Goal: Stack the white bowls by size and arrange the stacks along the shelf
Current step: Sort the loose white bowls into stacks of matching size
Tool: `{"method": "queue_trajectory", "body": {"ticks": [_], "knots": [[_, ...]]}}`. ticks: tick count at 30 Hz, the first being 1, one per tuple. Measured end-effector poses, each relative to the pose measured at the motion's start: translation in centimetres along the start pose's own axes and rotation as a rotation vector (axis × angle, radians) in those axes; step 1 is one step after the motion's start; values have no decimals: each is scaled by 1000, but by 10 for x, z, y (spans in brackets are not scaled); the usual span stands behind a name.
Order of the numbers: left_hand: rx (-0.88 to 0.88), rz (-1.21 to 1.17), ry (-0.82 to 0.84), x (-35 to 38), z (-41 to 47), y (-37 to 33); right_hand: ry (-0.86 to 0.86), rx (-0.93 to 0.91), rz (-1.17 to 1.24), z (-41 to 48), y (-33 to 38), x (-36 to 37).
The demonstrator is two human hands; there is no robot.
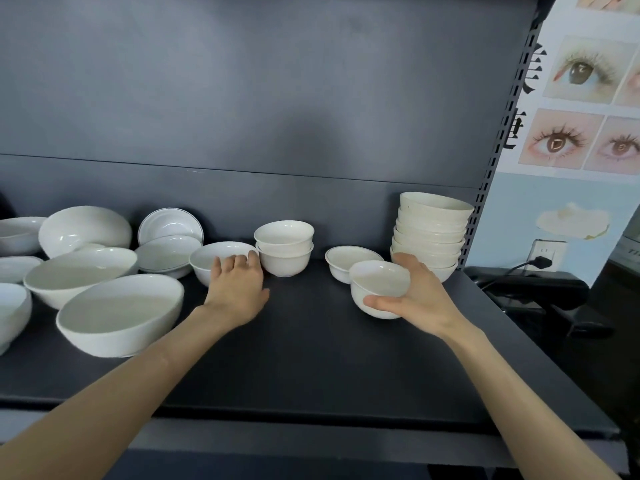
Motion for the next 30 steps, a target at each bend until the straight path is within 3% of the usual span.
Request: {"method": "queue_trajectory", "body": {"ticks": [9,13,17,21,25,30], "knots": [[62,27,-147,2,-16,13,-29,-63,156,1,23,7],[171,-254,-217,4,-33,18,-33,-79,207,-1,31,12],[424,-590,-272,10,-47,26,-28,-95,280,-3,37,15],[535,-728,-204,11,-53,28,-26,-106,398,-5,43,15],[445,-819,-128,13,-49,26,-13,-152,491,-7,52,14],[296,-1304,283,16,-49,6,102,-191,444,-9,65,23]]}}
Point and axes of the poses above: each hand's wrist, its own z-axis towards the middle knuckle, its own x-axis out of the palm, y = z × x, the point moved 2 cm from there along z, towards the middle knuckle, and after that the axes turned 3 degrees about y, right-handed, at the moved point
